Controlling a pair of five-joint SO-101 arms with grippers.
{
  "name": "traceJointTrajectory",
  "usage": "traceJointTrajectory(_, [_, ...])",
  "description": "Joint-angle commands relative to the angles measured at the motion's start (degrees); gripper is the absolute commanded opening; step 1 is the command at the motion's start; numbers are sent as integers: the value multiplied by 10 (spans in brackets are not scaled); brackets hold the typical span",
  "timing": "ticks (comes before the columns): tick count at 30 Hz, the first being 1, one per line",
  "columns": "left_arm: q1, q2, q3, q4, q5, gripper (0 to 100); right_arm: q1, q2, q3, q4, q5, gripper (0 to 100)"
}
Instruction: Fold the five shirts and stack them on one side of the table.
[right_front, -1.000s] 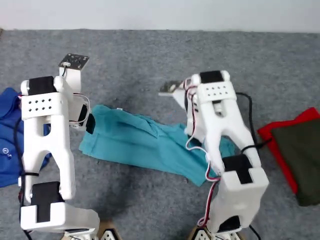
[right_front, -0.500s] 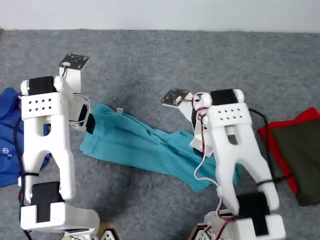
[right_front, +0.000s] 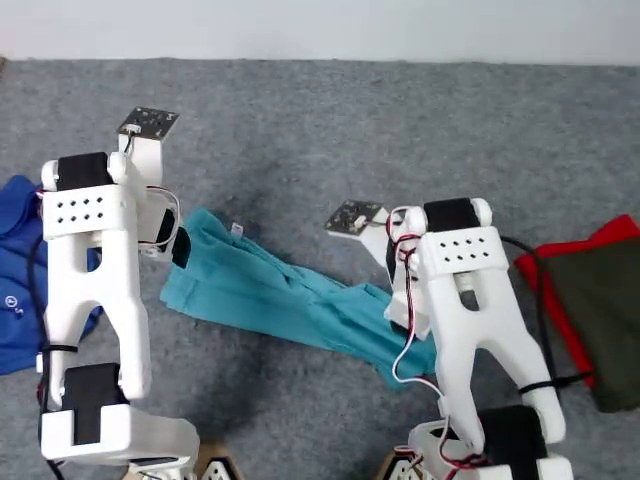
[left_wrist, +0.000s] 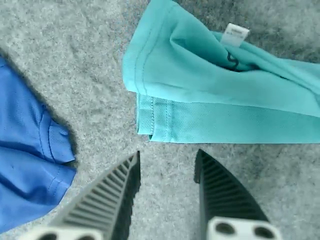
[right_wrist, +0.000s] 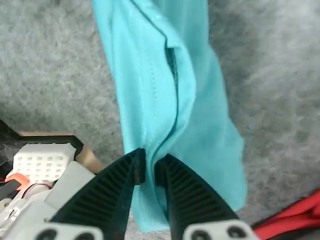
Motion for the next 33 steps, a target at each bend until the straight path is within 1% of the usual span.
traceJointTrajectory(1, [-20,-27,1,18,-5,170,-2,-22,-2,0,-30,162])
traceJointTrajectory(3, [-36,-27,1,18,-5,170,-4,-22,-2,12,-25,177])
traceJointTrajectory(5, [-53,-27,1,18,-6,170,-4,-23,-4,23,-24,169])
traceJointTrajectory(8, [-76,-27,1,18,-35,170,-4,-43,-18,41,-11,165])
traceJointTrajectory(11, [-97,-27,9,18,-54,170,4,-62,-37,12,-6,165])
traceJointTrajectory(14, [-111,-27,22,18,-65,170,14,-63,-40,-78,-44,165])
traceJointTrajectory(17, [-94,-19,44,18,-85,171,-6,-46,-27,-172,-125,165])
traceJointTrajectory(19, [-69,-5,61,15,-97,174,-31,-25,-33,-179,-151,165])
traceJointTrajectory(21, [-54,20,59,6,-98,175,-56,-9,-51,-150,-154,165])
traceJointTrajectory(24, [-48,69,31,4,-100,200,-69,9,-84,-102,-154,165])
traceJointTrajectory(26, [-48,113,1,2,-101,237,-65,20,-102,-87,-153,165])
traceJointTrajectory(28, [-48,165,-38,-6,-113,250,-56,24,-112,-82,-153,165])
traceJointTrajectory(31, [-50,252,-124,-12,-127,250,-45,27,-113,-77,-153,165])
traceJointTrajectory(33, [-48,309,-205,13,-128,252,-43,28,-111,-62,-138,165])
